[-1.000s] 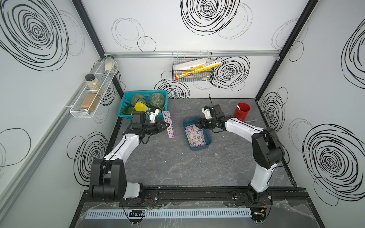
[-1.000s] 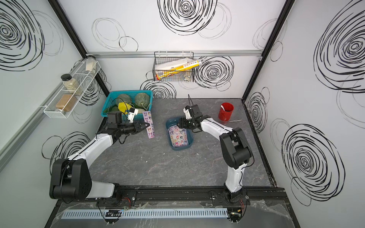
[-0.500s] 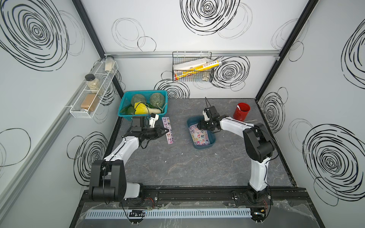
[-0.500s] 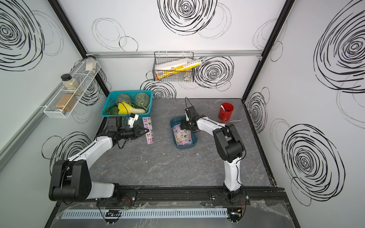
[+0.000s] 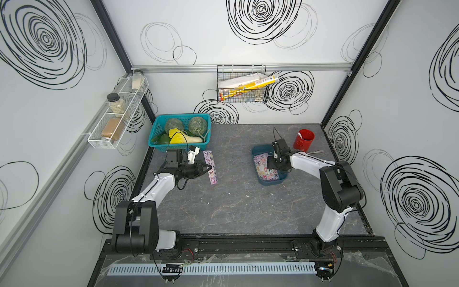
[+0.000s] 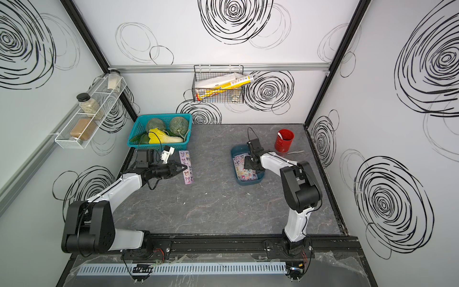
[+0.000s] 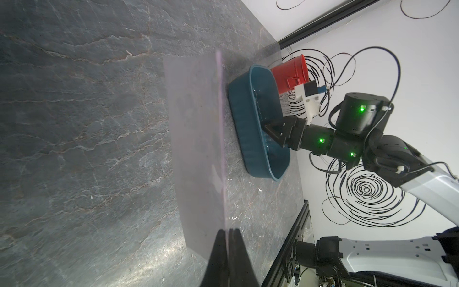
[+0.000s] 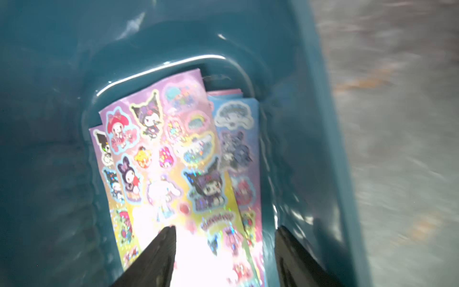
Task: Take the stickers out of the storage box
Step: Move the storage box to the center of the board, then place the sticker at the center of the board.
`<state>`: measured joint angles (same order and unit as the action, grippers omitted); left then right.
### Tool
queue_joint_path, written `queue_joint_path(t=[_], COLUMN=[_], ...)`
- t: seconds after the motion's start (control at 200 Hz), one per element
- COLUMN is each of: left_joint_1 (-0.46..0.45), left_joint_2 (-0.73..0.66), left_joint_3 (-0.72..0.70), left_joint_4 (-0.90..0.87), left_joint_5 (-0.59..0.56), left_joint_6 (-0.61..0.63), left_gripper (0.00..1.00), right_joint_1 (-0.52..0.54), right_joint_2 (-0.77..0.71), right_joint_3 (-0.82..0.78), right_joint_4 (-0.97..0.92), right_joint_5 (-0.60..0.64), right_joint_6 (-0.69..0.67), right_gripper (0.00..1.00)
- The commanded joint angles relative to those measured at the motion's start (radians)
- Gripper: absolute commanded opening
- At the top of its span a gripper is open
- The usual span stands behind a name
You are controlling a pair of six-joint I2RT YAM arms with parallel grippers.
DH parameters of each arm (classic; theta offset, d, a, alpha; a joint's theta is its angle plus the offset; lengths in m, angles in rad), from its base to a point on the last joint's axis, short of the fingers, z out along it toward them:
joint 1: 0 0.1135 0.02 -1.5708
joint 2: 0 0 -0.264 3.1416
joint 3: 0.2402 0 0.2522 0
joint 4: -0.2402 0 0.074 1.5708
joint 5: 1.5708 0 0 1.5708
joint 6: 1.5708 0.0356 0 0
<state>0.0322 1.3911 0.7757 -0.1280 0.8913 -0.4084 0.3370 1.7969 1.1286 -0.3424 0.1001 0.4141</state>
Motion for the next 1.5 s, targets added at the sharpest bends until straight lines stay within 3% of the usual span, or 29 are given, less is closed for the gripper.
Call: queue_joint_path(t=[0.0, 0.335, 0.566, 0.821, 0.921, 1.081, 1.232, 1.422, 1.497], left_joint_1=[0.014, 0.044, 0.02, -0.117, -0.149, -0.106, -0.066, -0.049, -0.048], left_joint_2=[-0.015, 0.039, 0.079, 0.149, 0.212, 0.287, 0.275, 0.333, 0.375], left_joint_3=[-0.003, 0.018, 0.058, 0.085, 0.112, 0.13, 0.141, 0.162, 0.207], left_joint_4=[0.014, -0.064, -0.023, 0.054, 0.009, -0.073, -0.176, -0.227, -0.272], left_joint_5=[-0.005, -0.069, -0.021, -0.073, -0.129, -0.22, -0.427, -0.481, -0.514], left_joint_6=[0.021, 0.022, -0.024, -0.094, -0.042, -0.006, 0.01, 0.025, 0.045], left_gripper=[0.0, 0.0, 0.0, 0.0, 0.0, 0.0, 0.0, 0.0, 0.05], right_joint_1=[-0.075, -0.289, -0.294, -0.276, -0.237, -0.11, -0.001, 0.132, 0.185], right_joint_2=[-0.054, -0.143, -0.248, -0.413, -0.479, -0.522, -0.519, -0.472, -0.445], right_joint_3=[-0.05, -0.127, -0.127, -0.158, -0.168, -0.186, -0.211, -0.2, -0.191], right_joint_4=[-0.024, -0.04, -0.039, -0.026, -0.023, -0.024, 0.016, 0.059, 0.08], right_joint_5=[0.043, 0.046, -0.057, -0.11, -0.144, -0.14, -0.15, -0.159, -0.175], right_joint_6=[-0.048, -0.12, -0.123, -0.098, -0.091, -0.058, -0.02, 0.012, 0.026], right_gripper=[0.67, 0.68, 0.69, 0.69, 0.69, 0.69, 0.69, 0.69, 0.69])
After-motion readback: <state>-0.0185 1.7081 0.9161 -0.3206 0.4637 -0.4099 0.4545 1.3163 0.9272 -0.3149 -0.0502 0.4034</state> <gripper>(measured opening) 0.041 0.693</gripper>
